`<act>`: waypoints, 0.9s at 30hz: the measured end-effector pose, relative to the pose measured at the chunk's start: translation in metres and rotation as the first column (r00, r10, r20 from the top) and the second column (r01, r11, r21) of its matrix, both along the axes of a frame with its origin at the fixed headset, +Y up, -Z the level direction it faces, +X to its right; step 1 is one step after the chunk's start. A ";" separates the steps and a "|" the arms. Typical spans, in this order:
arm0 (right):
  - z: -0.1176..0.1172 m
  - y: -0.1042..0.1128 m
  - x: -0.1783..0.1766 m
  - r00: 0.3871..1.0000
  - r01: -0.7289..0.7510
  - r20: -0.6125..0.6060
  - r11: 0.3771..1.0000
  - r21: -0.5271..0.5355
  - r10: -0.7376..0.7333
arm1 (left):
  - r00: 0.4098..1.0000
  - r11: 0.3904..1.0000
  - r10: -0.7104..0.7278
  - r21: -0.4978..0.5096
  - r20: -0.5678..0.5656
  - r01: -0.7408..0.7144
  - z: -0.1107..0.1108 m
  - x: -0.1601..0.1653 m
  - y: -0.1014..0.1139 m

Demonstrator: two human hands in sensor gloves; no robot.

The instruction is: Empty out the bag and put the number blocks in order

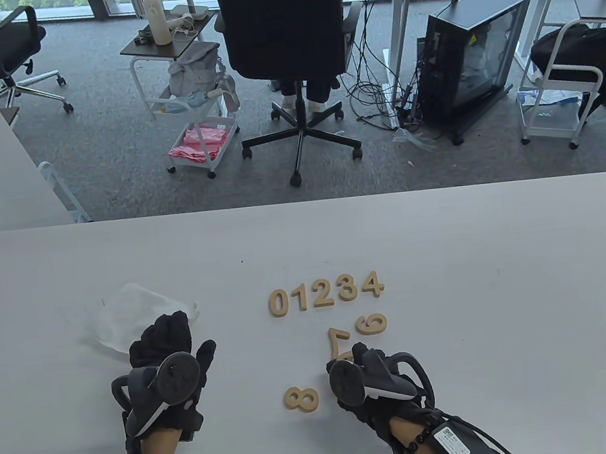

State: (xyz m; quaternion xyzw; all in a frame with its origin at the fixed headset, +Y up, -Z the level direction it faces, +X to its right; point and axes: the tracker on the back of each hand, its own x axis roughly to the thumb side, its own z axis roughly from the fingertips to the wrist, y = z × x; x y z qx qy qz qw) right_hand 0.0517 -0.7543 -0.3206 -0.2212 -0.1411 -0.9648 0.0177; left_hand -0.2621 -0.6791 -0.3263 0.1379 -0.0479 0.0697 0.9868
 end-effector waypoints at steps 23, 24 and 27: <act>0.008 -0.015 -0.016 0.998 -0.055 -0.032 0.993 0.109 0.058 | 1.000 1.000 -0.006 -0.001 -0.023 0.006 0.001 -0.002 0.001; 0.008 -0.016 -0.017 0.998 -0.059 -0.031 0.991 0.118 0.063 | 1.000 1.000 -0.007 -0.001 -0.022 0.007 0.001 -0.002 0.001; 0.006 -0.018 -0.018 0.995 -0.079 -0.043 0.987 0.141 0.086 | 1.000 1.000 -0.008 -0.003 -0.020 0.008 0.000 -0.002 0.001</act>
